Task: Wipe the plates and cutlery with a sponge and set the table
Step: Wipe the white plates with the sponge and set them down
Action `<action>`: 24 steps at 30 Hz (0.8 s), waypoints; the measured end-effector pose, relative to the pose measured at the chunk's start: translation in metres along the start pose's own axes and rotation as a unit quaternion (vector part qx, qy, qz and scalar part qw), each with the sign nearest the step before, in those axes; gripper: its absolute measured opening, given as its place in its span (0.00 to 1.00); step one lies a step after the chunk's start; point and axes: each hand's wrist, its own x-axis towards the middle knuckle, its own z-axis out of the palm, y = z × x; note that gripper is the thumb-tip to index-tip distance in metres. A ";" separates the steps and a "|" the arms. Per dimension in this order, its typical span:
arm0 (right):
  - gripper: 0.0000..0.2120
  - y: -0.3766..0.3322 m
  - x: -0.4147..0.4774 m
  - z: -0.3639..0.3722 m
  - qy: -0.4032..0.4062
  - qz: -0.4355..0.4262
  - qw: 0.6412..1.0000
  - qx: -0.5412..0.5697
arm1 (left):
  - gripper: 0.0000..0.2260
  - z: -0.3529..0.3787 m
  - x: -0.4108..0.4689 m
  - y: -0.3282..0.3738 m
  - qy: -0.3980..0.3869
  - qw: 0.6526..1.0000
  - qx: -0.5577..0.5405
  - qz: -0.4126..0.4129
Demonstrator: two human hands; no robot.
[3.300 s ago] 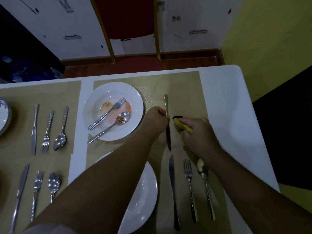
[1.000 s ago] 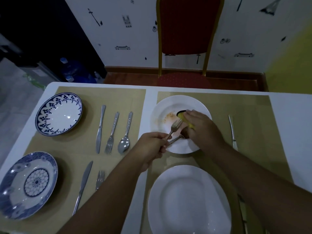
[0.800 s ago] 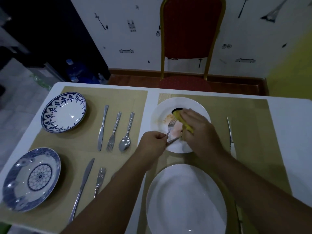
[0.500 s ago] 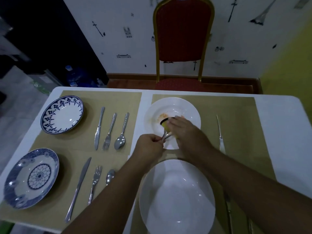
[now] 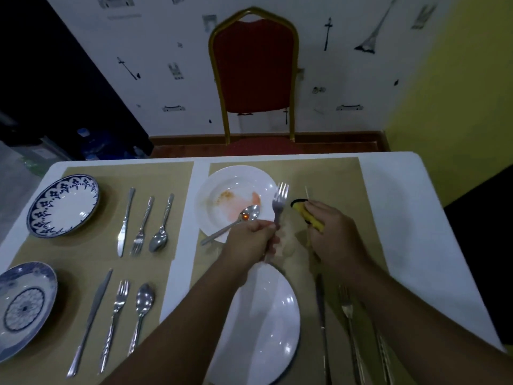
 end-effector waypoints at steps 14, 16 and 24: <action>0.25 0.072 -0.056 -0.057 -0.029 0.046 0.998 -0.035 | 0.10 0.115 0.026 -0.025 -0.027 0.998 0.054 -0.001; 0.24 0.080 -0.056 -0.060 -0.028 0.055 0.997 -0.037 | 0.07 0.127 0.038 -0.027 -0.026 0.997 0.067 0.001; 0.24 0.107 -0.032 -0.061 -0.015 0.057 0.998 -0.019 | 0.06 0.159 0.094 -0.013 -0.011 0.979 0.191 0.066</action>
